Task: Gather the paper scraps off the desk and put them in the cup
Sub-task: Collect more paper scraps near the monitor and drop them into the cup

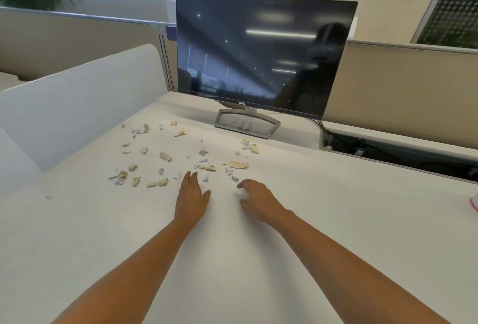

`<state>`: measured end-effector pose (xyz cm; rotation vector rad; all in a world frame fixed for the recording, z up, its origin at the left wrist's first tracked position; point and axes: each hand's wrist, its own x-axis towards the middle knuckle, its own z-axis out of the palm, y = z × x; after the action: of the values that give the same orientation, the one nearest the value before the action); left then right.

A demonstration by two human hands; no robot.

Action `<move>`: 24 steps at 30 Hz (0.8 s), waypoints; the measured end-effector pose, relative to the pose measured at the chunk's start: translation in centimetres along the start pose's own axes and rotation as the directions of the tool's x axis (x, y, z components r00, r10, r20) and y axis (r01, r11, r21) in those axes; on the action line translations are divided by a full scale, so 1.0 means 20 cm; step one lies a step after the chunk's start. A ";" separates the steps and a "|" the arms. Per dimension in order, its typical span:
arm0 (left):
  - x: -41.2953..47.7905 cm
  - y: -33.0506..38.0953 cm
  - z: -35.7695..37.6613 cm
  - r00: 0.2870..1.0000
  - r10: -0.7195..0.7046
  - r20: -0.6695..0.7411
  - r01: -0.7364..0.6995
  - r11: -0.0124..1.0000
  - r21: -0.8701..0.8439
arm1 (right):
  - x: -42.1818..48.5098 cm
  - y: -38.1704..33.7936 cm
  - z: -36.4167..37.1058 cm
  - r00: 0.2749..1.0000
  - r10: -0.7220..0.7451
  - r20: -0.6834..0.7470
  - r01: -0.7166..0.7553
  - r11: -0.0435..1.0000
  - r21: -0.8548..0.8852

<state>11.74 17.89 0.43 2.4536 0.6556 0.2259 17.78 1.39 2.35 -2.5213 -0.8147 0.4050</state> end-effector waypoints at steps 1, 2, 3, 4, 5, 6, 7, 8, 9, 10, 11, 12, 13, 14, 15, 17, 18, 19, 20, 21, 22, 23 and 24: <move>0.02 0.00 0.01 1.000 0.014 0.013 -0.014 1.000 0.007 | 0.03 -0.02 0.02 1.000 0.007 -0.001 -0.007 1.000 -0.012; 0.04 0.00 0.02 0.999 0.026 0.024 -0.026 1.000 0.011 | 0.05 -0.03 0.03 1.000 0.020 -0.003 -0.020 1.000 -0.017; 0.06 0.01 0.02 0.999 0.035 0.034 -0.035 0.999 0.016 | 0.08 -0.05 0.04 0.999 0.037 -0.006 -0.037 0.999 -0.015; 0.08 0.01 0.03 0.998 0.042 0.042 -0.043 0.999 0.022 | 0.11 -0.07 0.05 0.998 0.054 -0.010 -0.054 0.998 -0.011; 0.09 0.02 0.04 0.998 0.049 0.049 -0.051 0.998 0.029 | 0.14 -0.09 0.06 0.998 0.068 -0.015 -0.068 0.998 -0.008; 0.11 0.02 0.04 0.997 0.059 0.056 -0.061 0.997 0.037 | 0.17 -0.10 0.08 0.997 0.079 -0.018 -0.079 0.997 -0.006; 0.12 0.02 0.05 0.996 0.069 0.062 -0.072 0.996 0.047 | 0.19 -0.12 0.09 0.996 0.085 -0.016 -0.085 0.996 -0.006; 0.14 0.02 0.05 0.994 0.080 0.069 -0.084 0.995 0.060 | 0.22 -0.13 0.10 0.996 0.088 -0.010 -0.088 0.996 -0.008; 0.15 0.02 0.05 0.993 0.089 0.078 -0.095 0.993 0.075 | 0.24 -0.14 0.11 0.996 0.090 -0.002 -0.090 0.996 -0.014; 0.17 0.02 0.05 0.991 0.098 0.089 -0.106 0.990 0.088 | 0.27 -0.15 0.12 0.996 0.093 0.006 -0.093 0.995 -0.021; 0.18 0.02 0.05 0.989 0.108 0.102 -0.118 0.989 0.093 | 0.29 -0.16 0.12 0.995 0.096 0.013 -0.096 0.995 -0.029; 0.20 0.02 0.05 0.986 0.120 0.115 -0.132 0.987 0.097 | 0.31 -0.17 0.13 0.995 0.097 0.016 -0.096 0.995 -0.039; 0.21 0.03 0.06 0.982 0.137 0.128 -0.151 0.983 0.106 | 0.32 -0.18 0.13 0.996 0.093 0.016 -0.092 0.994 -0.057; 0.22 0.03 0.06 0.978 0.157 0.141 -0.174 0.977 0.124 | 0.33 -0.19 0.14 0.996 0.083 0.015 -0.082 0.993 -0.083; 0.23 0.03 0.06 0.971 0.178 0.158 -0.201 0.968 0.147 | 0.34 -0.19 0.14 0.998 0.070 0.011 -0.068 0.990 -0.121; 0.25 0.03 0.07 0.953 0.229 0.201 -0.268 0.943 0.197 | 0.35 -0.19 0.15 0.999 0.031 -0.029 -0.036 0.978 -0.208; 0.25 0.04 0.07 0.941 0.252 0.226 -0.301 0.928 0.220 | 0.35 -0.19 0.16 0.998 0.003 -0.059 -0.018 0.968 -0.249; 0.26 0.04 0.07 0.932 0.267 0.245 -0.324 0.916 0.235 | 0.35 -0.19 0.16 0.996 -0.019 -0.084 -0.005 0.960 -0.281; 0.27 0.04 0.07 0.925 0.277 0.261 -0.342 0.905 0.252 | 0.35 -0.19 0.17 0.994 -0.038 -0.101 0.005 0.953 -0.303; 0.27 0.05 0.07 0.918 0.289 0.271 -0.361 0.892 0.271 | 0.34 -0.18 0.17 0.992 -0.056 -0.112 0.017 0.947 -0.320; 0.27 0.05 0.07 0.912 0.306 0.272 -0.381 0.879 0.288 | 0.34 -0.18 0.17 0.990 -0.073 -0.120 0.029 0.942 -0.334; 0.27 0.05 0.07 0.909 0.324 0.263 -0.396 0.868 0.299 | 0.33 -0.18 0.16 0.989 -0.081 -0.125 0.034 0.938 -0.344; 0.26 0.05 0.07 0.909 0.338 0.245 -0.404 0.861 0.310 | 0.32 -0.18 0.16 0.988 -0.086 -0.128 0.036 0.937 -0.348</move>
<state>17.06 19.07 -0.15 2.8961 0.1370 0.0277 19.74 8.83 0.57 -2.7962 -0.9775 0.0619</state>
